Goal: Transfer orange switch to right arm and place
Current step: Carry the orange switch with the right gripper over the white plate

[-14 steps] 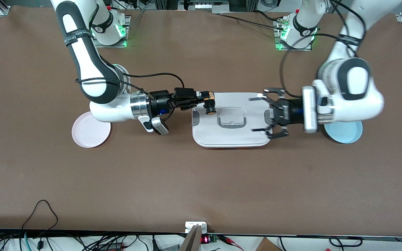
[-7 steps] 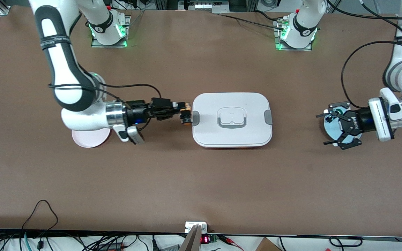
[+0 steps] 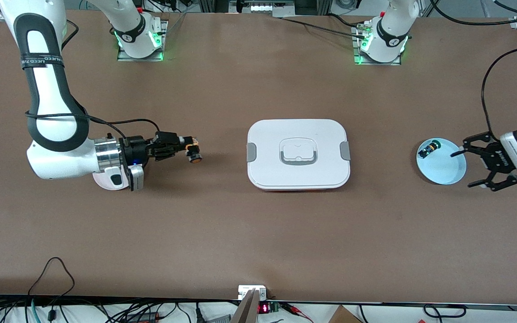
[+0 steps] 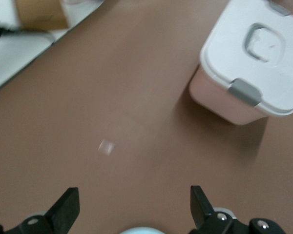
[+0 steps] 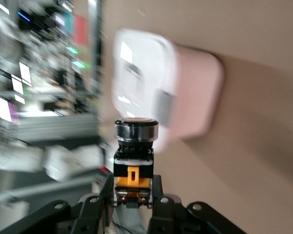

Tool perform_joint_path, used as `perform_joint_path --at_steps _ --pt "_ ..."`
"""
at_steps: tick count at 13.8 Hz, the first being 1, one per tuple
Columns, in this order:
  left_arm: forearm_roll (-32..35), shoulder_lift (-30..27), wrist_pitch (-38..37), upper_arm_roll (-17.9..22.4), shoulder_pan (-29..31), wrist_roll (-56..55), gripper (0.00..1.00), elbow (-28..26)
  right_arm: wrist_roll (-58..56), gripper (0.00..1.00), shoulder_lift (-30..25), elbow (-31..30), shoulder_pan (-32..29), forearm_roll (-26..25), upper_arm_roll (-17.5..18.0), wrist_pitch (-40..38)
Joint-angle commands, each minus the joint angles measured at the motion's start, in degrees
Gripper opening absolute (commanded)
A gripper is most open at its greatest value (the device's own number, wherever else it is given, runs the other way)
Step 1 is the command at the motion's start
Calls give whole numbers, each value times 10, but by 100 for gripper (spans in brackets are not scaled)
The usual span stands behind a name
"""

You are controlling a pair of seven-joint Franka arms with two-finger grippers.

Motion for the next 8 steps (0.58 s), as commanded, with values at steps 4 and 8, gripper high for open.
perform_joint_path --at_steps 4,8 --pt "176 -29 -73 16 -12 -294 100 98 -174 11 -20 -3 -20 -301 4 3" --pt "241 -45 -184 15 -46 -503 100 148 -361 11 -23 -7 -29 -489 5 75"
